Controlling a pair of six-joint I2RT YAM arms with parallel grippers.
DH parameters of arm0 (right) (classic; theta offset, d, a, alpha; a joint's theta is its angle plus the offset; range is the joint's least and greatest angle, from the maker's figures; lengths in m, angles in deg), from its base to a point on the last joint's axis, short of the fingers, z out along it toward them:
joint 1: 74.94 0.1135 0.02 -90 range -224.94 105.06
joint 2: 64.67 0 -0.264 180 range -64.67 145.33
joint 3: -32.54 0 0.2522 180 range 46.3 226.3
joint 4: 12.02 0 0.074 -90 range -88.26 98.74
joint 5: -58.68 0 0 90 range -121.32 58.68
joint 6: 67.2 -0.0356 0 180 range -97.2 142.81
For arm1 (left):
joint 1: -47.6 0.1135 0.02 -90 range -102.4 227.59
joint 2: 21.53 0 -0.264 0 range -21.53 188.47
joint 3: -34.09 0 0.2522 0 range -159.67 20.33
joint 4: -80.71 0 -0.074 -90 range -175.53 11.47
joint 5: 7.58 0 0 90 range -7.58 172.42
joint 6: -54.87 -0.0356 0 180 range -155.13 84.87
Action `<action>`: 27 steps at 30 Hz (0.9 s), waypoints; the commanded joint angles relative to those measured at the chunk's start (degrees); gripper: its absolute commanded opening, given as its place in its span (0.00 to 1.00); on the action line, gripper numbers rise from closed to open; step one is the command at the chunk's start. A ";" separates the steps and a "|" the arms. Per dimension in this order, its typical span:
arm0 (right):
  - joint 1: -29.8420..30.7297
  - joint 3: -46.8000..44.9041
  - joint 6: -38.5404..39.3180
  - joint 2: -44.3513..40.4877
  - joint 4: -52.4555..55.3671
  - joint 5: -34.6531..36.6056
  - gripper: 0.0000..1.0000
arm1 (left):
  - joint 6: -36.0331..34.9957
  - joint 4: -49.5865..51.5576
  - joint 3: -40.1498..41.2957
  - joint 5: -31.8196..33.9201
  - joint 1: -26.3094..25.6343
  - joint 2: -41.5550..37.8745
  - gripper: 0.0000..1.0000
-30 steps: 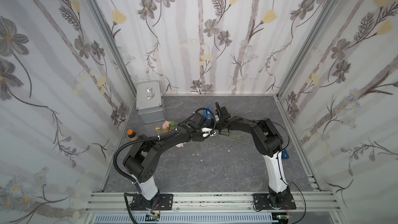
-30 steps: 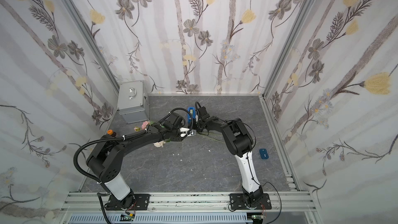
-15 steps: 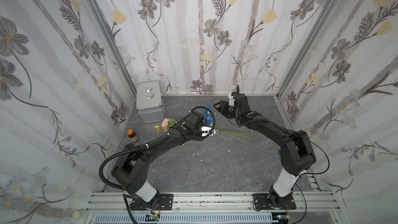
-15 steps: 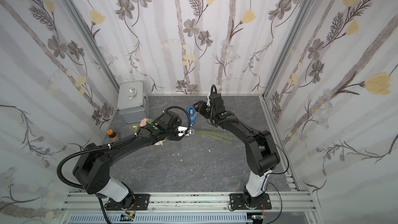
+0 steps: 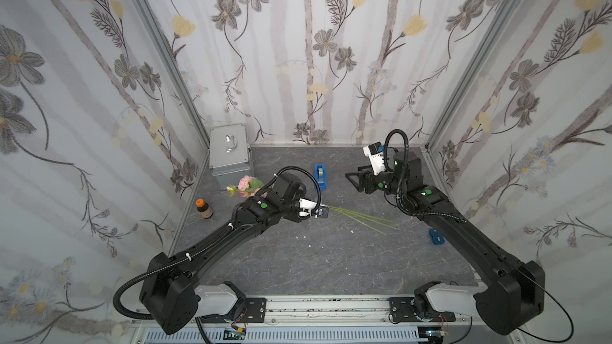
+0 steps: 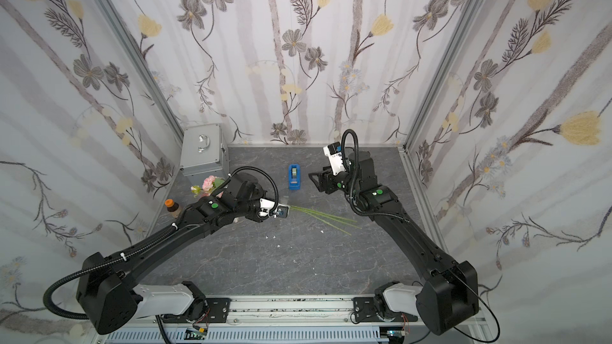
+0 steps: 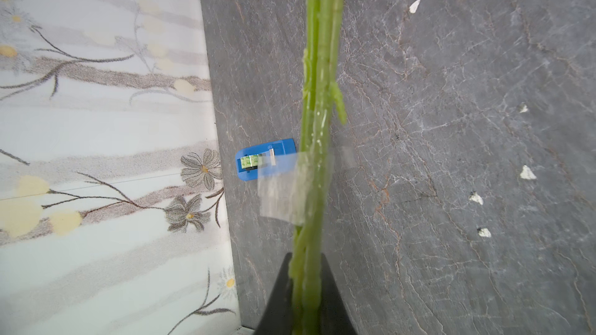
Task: Wrap bouquets with tape
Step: Wrap the tape around the bouquet.
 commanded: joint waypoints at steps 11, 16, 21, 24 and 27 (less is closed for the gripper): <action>8.05 -3.87 8.77 0.28 6.57 -9.77 0.71 | -5.86 3.61 -0.35 -2.32 0.08 -4.46 0.00; 10.11 -3.10 9.92 1.30 8.17 -11.53 0.71 | -6.60 3.72 -1.08 -1.61 0.09 -3.94 0.00; 11.76 -3.89 10.71 2.76 9.40 -9.37 0.69 | -7.05 3.06 -1.95 -1.32 0.09 -3.49 0.00; 12.68 -2.94 11.85 4.88 11.36 -6.16 0.62 | -7.39 2.60 -2.39 -1.29 0.04 -3.24 0.00; 12.84 -1.33 12.40 6.10 12.52 -4.07 0.48 | -7.58 2.51 -3.00 -0.85 0.05 -2.39 0.00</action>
